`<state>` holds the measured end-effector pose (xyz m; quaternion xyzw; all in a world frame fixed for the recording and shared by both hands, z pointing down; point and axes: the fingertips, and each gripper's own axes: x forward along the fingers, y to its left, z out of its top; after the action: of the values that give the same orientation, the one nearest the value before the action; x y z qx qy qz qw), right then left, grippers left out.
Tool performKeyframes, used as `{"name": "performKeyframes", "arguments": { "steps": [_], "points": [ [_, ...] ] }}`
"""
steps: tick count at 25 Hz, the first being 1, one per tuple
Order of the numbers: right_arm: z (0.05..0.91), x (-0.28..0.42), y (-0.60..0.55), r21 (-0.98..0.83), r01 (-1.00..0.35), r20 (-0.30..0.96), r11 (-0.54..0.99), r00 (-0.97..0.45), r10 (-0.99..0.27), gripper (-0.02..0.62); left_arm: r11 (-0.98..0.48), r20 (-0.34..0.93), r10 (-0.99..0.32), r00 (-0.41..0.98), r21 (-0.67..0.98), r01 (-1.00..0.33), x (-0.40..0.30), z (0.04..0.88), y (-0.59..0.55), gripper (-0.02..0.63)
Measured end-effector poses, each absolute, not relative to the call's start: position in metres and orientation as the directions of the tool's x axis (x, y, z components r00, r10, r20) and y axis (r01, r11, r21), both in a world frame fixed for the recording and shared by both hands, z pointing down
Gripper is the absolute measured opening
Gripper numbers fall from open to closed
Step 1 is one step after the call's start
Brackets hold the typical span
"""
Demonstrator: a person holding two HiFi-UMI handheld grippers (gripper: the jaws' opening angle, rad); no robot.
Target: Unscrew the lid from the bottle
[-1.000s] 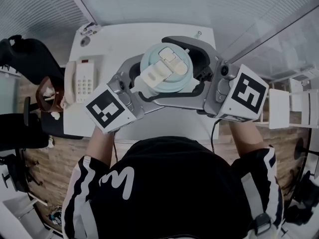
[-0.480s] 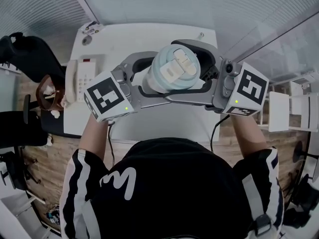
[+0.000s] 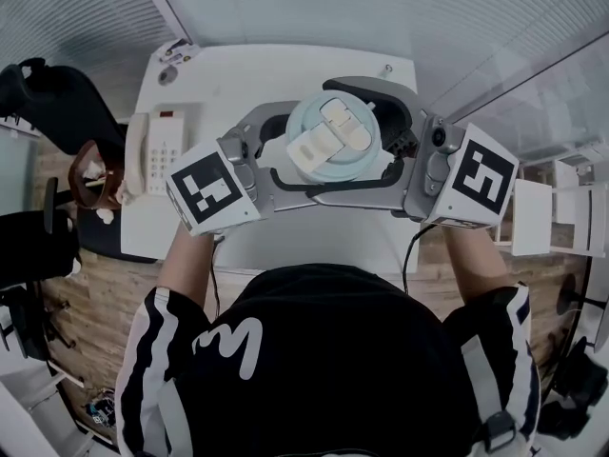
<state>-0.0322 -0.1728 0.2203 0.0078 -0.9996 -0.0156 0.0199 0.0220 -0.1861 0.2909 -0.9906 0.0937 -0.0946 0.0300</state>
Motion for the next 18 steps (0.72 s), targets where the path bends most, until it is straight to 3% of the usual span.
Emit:
{"name": "performKeyframes", "arguments": {
  "steps": [5,14,18],
  "points": [
    [0.225,-0.051,-0.176,0.025,-0.036,0.025,0.999,-0.999,-0.036,0.454,-0.957,0.158,-0.276,0.948,-0.142,-0.255,0.012,0.293,-0.19,0.451],
    [0.227,-0.056,-0.185,0.038,-0.185,-0.017,0.982,-0.983,-0.185,0.454,-0.861,0.094,-0.484,0.87,-0.23,-0.454,0.009,0.307,-0.202,0.497],
    [0.217,-0.054,-0.185,0.033,-0.238,-0.065,0.971,-0.97,-0.236,0.454,-0.871,0.034,-0.467,0.884,-0.188,-0.453,0.017,0.304,-0.203,0.496]
  ]
}}
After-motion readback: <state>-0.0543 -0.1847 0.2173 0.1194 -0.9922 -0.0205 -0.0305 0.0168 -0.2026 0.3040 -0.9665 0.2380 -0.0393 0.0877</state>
